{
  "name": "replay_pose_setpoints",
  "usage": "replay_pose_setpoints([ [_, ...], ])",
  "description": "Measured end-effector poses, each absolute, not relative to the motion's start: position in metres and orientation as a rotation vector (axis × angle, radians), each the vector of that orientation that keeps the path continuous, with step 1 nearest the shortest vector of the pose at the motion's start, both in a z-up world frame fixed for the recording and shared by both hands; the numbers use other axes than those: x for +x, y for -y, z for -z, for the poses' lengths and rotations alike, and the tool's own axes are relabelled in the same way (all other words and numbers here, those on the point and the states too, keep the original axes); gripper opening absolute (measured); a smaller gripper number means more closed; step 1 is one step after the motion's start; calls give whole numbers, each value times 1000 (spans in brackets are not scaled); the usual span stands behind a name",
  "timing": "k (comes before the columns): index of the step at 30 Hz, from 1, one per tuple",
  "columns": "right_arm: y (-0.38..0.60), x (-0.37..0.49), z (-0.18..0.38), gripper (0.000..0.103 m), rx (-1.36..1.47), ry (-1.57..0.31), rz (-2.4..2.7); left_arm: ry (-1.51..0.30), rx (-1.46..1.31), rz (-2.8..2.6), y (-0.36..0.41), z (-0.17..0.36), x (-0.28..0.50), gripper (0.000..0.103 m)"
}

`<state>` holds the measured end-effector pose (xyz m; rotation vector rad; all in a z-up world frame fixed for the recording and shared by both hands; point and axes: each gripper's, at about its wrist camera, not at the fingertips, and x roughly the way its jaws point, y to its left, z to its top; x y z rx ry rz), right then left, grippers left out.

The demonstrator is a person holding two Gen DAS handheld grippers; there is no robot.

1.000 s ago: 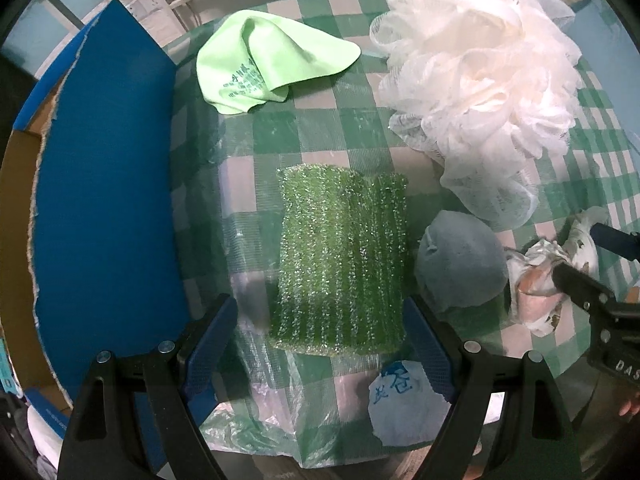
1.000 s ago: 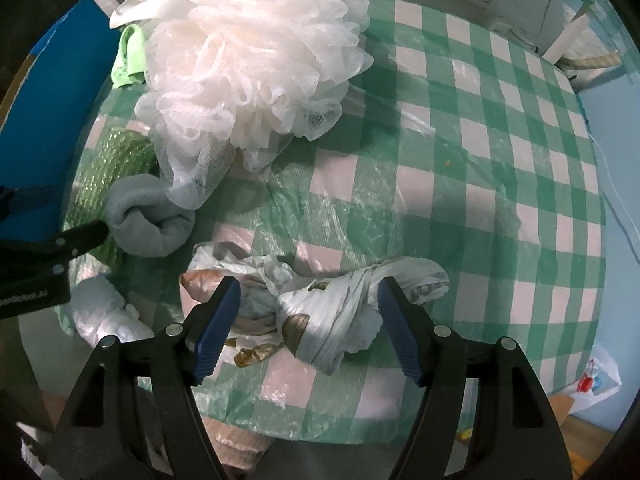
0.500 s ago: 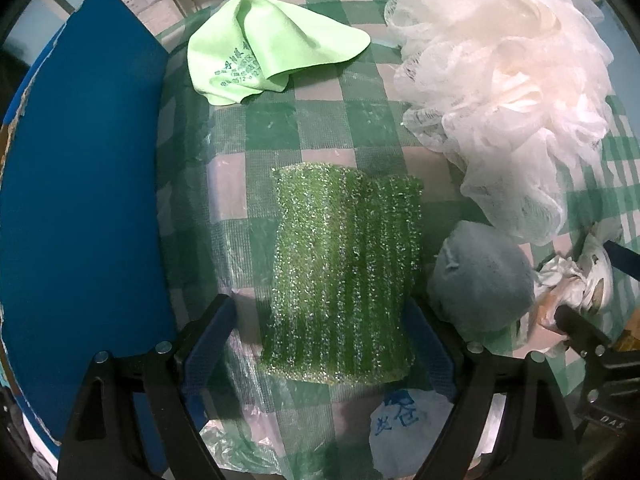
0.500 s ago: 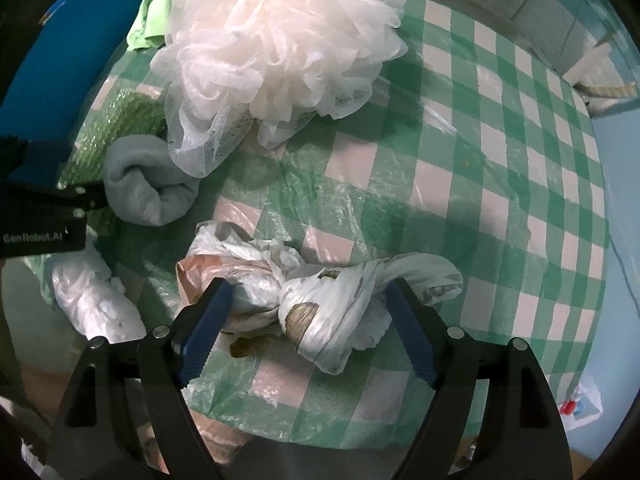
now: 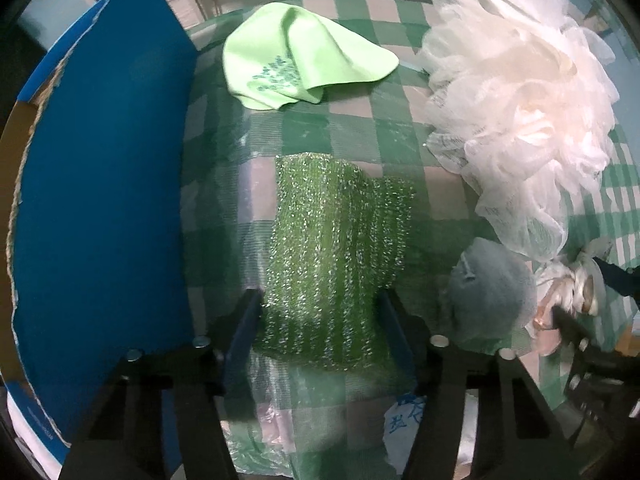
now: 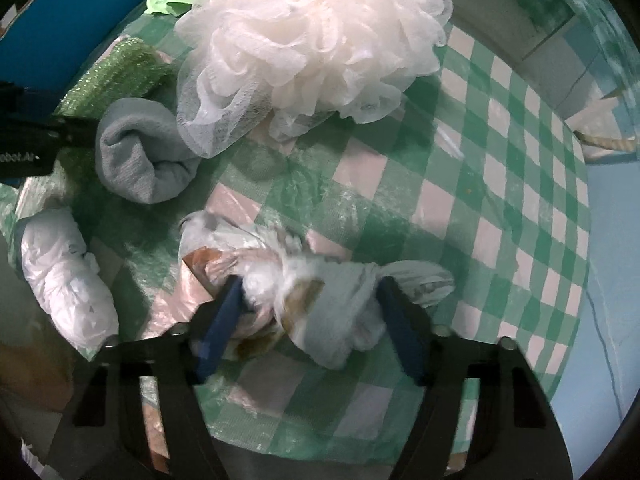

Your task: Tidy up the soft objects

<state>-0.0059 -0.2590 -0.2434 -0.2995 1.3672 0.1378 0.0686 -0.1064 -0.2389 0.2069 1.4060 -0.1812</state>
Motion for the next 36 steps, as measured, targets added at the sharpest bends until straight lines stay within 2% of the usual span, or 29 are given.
replay_pose_setpoints([
  [5,262,-6,236,44,-306,-1358,-120,-1390,220,161,92,227,70,38],
  [7,265,-4,235,40,-292,-1354,-113,-1372,237,158,89,222,69,21],
  [15,277,4,223,33,-215,-1336,-99,-1345,225,170,79,207,65,19],
  [36,295,-24,121,33,-144,-1161,-115,-1253,209,172,90,145,26,19],
])
